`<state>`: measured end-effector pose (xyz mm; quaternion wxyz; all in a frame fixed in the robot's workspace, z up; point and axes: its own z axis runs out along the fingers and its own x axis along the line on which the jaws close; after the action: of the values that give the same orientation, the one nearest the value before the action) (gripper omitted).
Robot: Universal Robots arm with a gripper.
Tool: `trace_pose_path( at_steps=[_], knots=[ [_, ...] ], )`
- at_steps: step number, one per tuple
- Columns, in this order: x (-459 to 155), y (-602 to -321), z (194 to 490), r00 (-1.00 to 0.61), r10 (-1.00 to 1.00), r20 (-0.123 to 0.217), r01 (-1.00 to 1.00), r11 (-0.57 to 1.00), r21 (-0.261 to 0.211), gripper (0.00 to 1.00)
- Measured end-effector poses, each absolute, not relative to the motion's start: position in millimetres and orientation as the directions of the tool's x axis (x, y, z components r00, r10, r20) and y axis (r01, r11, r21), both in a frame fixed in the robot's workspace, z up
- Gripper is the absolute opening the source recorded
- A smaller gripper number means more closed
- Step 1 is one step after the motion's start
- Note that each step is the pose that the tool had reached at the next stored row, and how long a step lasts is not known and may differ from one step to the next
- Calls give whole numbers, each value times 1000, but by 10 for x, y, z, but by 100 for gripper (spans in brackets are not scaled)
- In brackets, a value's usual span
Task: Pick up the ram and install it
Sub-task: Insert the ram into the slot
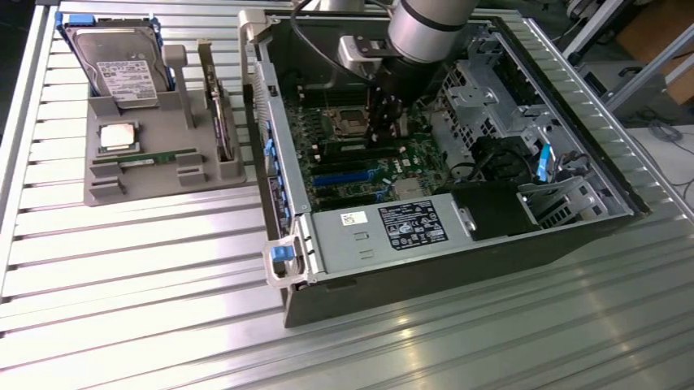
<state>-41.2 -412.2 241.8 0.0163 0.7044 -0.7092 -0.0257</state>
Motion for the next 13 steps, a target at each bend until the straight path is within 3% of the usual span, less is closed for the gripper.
trace_pose_path(
  at_steps=[13],
  knots=[
    [-417,-4091,2356,-7,-1000,-5,-998,7,60,14]
  ],
)
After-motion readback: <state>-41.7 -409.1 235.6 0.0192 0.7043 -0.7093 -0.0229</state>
